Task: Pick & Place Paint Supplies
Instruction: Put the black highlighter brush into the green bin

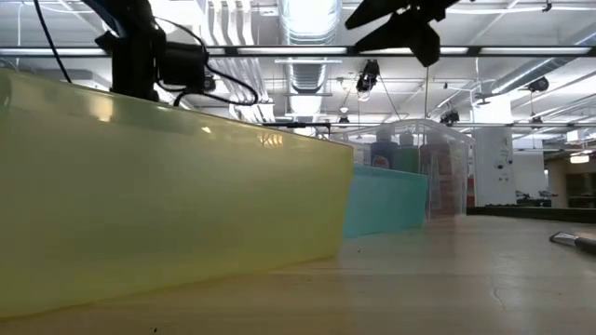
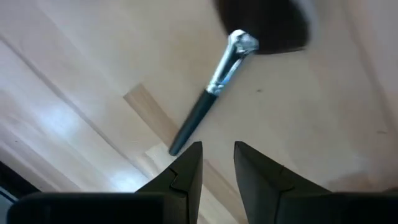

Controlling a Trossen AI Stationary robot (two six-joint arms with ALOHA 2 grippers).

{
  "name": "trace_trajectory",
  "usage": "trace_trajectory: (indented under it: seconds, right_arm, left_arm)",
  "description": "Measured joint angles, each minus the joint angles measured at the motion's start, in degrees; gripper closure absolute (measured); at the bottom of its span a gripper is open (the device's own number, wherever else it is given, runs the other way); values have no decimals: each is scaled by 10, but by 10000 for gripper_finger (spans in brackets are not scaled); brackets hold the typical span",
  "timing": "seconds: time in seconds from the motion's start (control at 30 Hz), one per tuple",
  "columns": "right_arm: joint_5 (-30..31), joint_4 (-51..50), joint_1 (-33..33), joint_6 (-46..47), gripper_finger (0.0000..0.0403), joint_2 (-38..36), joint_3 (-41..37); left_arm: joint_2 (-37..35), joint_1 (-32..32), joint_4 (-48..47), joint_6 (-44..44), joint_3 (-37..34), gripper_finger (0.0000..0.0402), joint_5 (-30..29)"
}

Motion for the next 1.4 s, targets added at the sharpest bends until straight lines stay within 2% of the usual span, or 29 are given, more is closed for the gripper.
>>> trace_trajectory:
  seconds: [0.27,0.53,0.77,0.93,1.1,1.33,1.4]
  right_arm:
    - [14,2,-1,2,232,-57,-13]
    - [14,1,-1,29,232,-72,-13]
    - [14,1,9,54,232,-71,-13]
    - [17,1,13,54,232,-71,-13]
    - [30,1,13,53,232,-71,-13]
    - [30,1,13,45,232,-70,-13]
    - [30,1,13,42,232,-70,-13]
  left_arm:
    - [34,35,88,31,-35,303,-1]
    - [102,45,107,81,-34,303,-7]
    - [143,45,125,85,-31,303,-7]
    - [152,46,118,48,-30,313,7]
    - [152,46,113,-3,-31,364,14]
    - [128,46,100,-35,-36,365,34]
    - [111,46,78,-35,-40,365,57]
